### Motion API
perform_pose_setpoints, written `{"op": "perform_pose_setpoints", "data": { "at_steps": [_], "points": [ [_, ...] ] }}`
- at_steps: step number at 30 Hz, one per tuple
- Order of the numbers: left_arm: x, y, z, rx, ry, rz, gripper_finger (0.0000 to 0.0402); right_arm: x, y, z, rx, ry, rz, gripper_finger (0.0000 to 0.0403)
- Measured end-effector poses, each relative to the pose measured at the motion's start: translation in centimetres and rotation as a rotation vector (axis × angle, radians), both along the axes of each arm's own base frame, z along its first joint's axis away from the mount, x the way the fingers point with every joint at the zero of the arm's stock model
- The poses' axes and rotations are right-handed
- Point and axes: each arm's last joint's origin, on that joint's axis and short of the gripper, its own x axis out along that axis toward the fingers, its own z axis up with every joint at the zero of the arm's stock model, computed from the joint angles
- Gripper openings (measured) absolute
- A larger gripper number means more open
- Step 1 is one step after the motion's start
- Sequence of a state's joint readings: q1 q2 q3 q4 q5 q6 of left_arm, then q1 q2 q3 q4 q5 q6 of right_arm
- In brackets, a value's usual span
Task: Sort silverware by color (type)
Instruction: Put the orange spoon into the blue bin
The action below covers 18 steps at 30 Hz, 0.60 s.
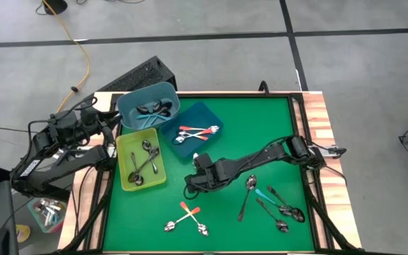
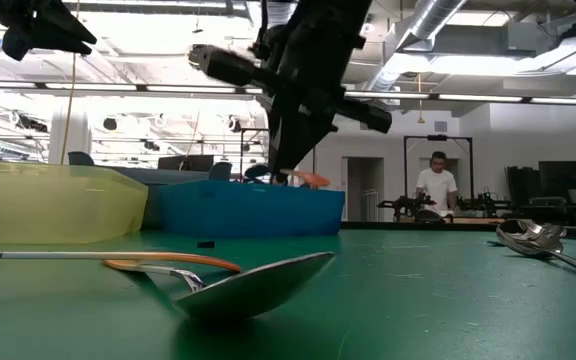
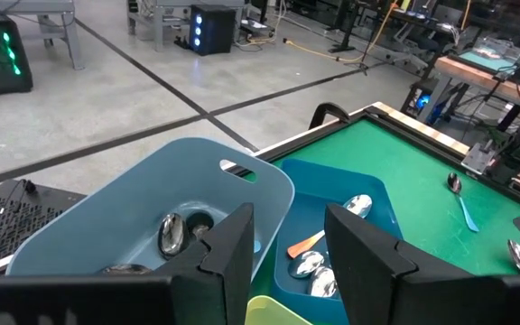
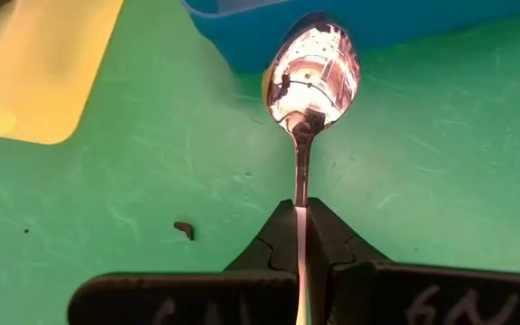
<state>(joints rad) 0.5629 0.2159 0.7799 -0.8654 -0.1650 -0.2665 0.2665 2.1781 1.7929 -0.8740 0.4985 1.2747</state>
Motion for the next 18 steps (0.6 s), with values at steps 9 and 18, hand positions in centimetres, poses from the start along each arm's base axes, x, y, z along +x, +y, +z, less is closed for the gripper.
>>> {"op": "perform_pose_setpoints", "data": {
  "at_steps": [9,18],
  "points": [
    [0.0,0.0,0.0,-0.004,-0.004,0.002,0.0122,-0.7,-0.2,1.7,-0.049,-0.018,-0.01,0.0009],
    [0.0,0.0,0.0,-0.004,-0.006,0.007,0.0122,-1.4,-0.3,3.4,-0.098,-0.037,-0.002,0.0009]
  ]
}}
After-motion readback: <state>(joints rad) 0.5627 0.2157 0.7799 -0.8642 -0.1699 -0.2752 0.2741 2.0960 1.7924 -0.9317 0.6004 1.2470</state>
